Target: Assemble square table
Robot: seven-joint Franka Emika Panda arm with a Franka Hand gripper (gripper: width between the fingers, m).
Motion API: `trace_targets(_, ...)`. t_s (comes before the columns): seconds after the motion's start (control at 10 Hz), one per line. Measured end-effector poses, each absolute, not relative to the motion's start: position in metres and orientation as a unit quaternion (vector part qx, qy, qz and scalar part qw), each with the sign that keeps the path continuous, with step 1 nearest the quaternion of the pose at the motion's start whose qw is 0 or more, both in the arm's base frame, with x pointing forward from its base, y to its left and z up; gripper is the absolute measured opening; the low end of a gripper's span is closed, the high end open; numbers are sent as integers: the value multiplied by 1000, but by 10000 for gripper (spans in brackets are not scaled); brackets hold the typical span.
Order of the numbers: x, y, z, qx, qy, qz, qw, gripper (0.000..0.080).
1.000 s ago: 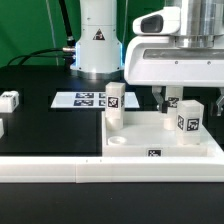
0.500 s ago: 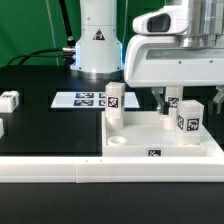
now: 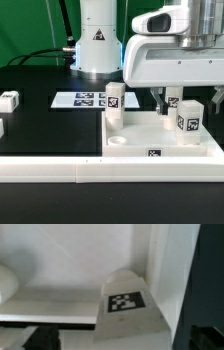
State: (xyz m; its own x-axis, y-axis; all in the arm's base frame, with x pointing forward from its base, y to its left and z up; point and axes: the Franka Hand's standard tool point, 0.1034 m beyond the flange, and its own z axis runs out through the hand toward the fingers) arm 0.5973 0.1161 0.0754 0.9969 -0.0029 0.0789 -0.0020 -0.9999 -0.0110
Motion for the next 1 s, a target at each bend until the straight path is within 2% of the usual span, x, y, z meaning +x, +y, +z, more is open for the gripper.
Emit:
trace_targets(0.4, 597, 117, 75, -991, 130, -38, 11, 649)
trace_targets(0.6, 597, 116, 75, -990, 138, -38, 11, 396)
trace_targets(0.7, 597, 116, 75, -990, 138, -38, 11, 396)
trace_targets(0.8, 597, 116, 75, -990, 138, -38, 11, 289)
trace_targets(1.0, 597, 116, 75, -989, 144, -38, 11, 289)
